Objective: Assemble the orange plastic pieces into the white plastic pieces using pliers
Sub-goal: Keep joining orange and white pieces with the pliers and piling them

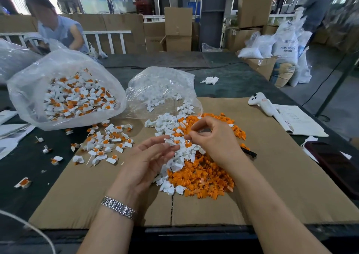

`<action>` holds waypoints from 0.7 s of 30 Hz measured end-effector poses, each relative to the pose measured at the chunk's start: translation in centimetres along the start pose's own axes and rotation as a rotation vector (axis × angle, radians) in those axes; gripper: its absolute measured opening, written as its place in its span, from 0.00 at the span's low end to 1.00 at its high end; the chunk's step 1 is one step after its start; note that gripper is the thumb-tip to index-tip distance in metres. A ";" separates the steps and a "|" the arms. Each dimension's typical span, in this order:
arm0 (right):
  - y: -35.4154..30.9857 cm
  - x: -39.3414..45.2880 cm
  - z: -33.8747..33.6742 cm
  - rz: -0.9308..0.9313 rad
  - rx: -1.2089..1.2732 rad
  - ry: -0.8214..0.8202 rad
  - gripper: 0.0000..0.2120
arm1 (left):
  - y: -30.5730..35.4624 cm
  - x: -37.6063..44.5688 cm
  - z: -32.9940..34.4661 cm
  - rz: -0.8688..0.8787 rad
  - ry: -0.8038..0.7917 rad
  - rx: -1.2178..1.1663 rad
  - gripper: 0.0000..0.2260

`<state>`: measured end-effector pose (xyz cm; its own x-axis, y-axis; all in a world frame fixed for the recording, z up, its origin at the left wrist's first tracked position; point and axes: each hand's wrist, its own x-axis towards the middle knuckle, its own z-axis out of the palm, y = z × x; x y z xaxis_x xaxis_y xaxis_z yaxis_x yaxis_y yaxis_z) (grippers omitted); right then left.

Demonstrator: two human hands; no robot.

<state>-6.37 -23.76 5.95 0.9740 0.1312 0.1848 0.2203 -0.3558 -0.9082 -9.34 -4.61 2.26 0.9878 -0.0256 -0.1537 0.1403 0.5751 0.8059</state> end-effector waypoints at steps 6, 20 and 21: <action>0.0 0.3 0.6 -0.010 0.025 -0.025 0.07 | 0.0 -0.1 0.2 0.033 -0.005 0.056 0.10; -1.0 -0.9 1.3 -0.013 0.221 -0.051 0.02 | -0.7 -1.0 0.1 0.117 -0.008 0.126 0.09; -1.1 -1.0 1.4 -0.023 0.197 -0.063 0.01 | -0.7 -1.1 0.2 0.116 -0.004 0.123 0.09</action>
<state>-7.65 -22.21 6.20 0.9623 0.1971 0.1877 0.2213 -0.1651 -0.9611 -10.51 -5.11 1.97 0.9981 0.0321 -0.0534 0.0320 0.4699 0.8821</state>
